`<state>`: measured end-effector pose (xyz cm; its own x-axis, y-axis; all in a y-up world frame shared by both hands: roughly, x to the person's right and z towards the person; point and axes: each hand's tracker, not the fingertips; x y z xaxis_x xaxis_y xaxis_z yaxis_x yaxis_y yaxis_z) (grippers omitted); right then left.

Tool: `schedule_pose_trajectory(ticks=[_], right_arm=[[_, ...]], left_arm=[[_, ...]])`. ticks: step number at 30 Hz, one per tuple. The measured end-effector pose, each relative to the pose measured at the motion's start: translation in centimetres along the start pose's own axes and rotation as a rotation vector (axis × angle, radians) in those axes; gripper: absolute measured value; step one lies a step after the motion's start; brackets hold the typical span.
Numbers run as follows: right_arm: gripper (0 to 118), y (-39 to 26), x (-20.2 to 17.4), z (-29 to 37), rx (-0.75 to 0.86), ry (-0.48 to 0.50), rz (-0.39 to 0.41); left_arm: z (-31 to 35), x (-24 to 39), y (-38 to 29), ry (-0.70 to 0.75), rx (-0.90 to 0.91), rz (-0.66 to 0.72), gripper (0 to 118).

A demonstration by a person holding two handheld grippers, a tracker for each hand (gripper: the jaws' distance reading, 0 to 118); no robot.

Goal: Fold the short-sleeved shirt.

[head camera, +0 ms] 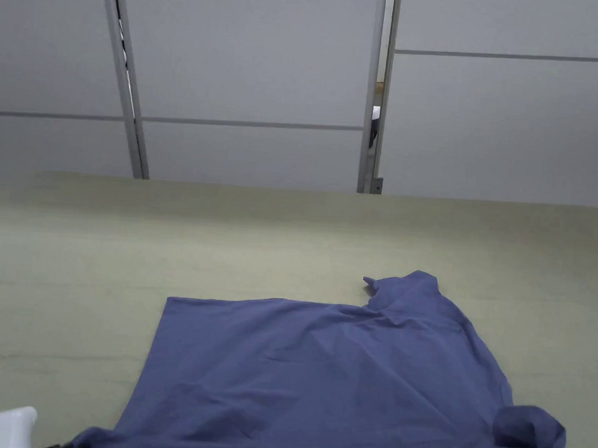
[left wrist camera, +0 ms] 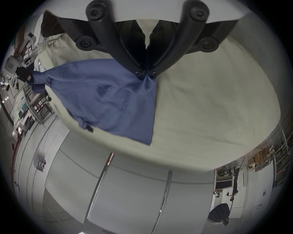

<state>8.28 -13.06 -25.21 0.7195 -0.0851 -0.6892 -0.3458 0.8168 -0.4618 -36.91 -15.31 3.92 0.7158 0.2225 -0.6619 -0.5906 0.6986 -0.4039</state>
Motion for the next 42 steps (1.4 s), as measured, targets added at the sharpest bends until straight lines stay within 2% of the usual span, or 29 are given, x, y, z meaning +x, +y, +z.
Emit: schedule_pose_trajectory(ticks=[4, 8, 13, 14, 15, 16, 17, 18, 19, 23, 26, 27, 28, 29, 30, 31, 32, 33, 34, 38, 39, 40, 41, 42], right_arm=[[3, -2.6, 1.2, -1.3, -0.174, -0.015, -0.066], [3, -4.9, 2.1, -3.7, -0.290, -0.070, -0.034], [4, -5.8, 2.8, -5.3, -0.329, -0.069, -0.072], [5, -5.8, 2.8, -5.1, -0.324, -0.068, -0.066], [18, -5.5, 2.7, -4.6, -0.306, -0.081, -0.052], [46, -5.1, 2.7, -3.9, -0.264, -0.105, -0.020], [86, -4.7, 2.5, -3.1, -0.213, -0.133, 0.003], [114, -4.1, 2.2, -2.1, -0.142, -0.156, 0.016], [116, -3.2, 1.9, -0.7, -0.036, -0.165, 0.018], [115, 0.8, -0.3, 3.7, 0.281, -0.142, -0.007], [114, 3.0, -2.5, 6.0, 0.446, -0.172, 0.007], [106, 3.4, -3.1, 6.6, 0.478, -0.168, -0.001], [76, 3.7, -3.4, 7.1, 0.499, -0.123, -0.013], [16, 3.8, -3.7, 7.5, 0.523, -0.085, -0.025], [2, 3.8, -3.8, 7.4, 0.524, -0.062, -0.052], [2, 3.4, -4.2, 7.2, 0.557, -0.090, -0.074], [2, 3.1, -4.2, 7.3, 0.564, -0.079, -0.104], [2, 3.0, -4.1, 7.2, 0.521, -0.027, -0.099], [2, 2.8, -4.2, 6.8, 0.518, -0.057, -0.097], [2, 1.7, -4.5, 6.4, 0.483, -0.046, -0.083], [2, 1.3, -4.4, 6.2, 0.472, -0.044, -0.084], [2, 1.0, -4.3, 6.0, 0.459, -0.050, -0.087], [2, 0.7, -4.2, 5.8, 0.451, -0.050, -0.093], [2, 0.7, -4.1, 5.6, 0.440, -0.044, -0.102]], left_arm=[[-1.8, -1.0, -2.5, 0.066, -0.104, -0.102, 2], [-3.5, -1.0, -3.6, 0.088, -0.189, -0.102, 2], [-4.1, -0.7, -3.7, 0.100, -0.204, -0.171, 3], [-3.6, -0.6, -3.5, 0.105, -0.188, -0.178, 9], [-2.5, 0.2, -3.4, 0.123, -0.138, -0.188, 30], [-1.5, 0.3, -3.2, 0.126, -0.092, -0.188, 65], [-0.4, 0.5, -2.8, 0.124, -0.048, -0.174, 102], [1.1, 0.7, -2.4, 0.089, 0.031, -0.150, 118], [2.6, 0.7, -1.9, 0.046, 0.134, -0.135, 118], [7.9, 2.8, -0.1, -0.023, 0.460, -0.104, 118], [10.6, 4.6, 0.4, -0.055, 0.589, -0.125, 118], [10.9, 4.6, 0.2, -0.072, 0.620, -0.133, 104], [11.3, 4.8, 0.1, -0.091, 0.632, -0.135, 72], [11.6, 4.8, 0.0, -0.094, 0.629, -0.126, 18], [11.6, 4.8, -0.2, -0.083, 0.623, -0.115, 0], [11.4, 4.5, -0.4, -0.028, 0.642, -0.098, 0], [11.3, 4.2, -0.6, -0.059, 0.610, -0.102, 0], [11.0, 3.6, -0.7, -0.067, 0.536, -0.098, 0], [10.6, 3.2, -1.1, -0.041, 0.527, -0.063, 0], [8.1, 1.1, -1.8, 0.012, 0.345, -0.031, 2], [7.5, 0.6, -1.8, 0.011, 0.280, -0.024, 22], [6.3, 0.2, -2.1, 0.020, 0.218, -0.011, 22], [5.3, -0.2, -2.3, 0.029, 0.154, 0.009, 33], [3.9, -0.7, -2.5, 0.009, 0.072, 0.033, 79]])
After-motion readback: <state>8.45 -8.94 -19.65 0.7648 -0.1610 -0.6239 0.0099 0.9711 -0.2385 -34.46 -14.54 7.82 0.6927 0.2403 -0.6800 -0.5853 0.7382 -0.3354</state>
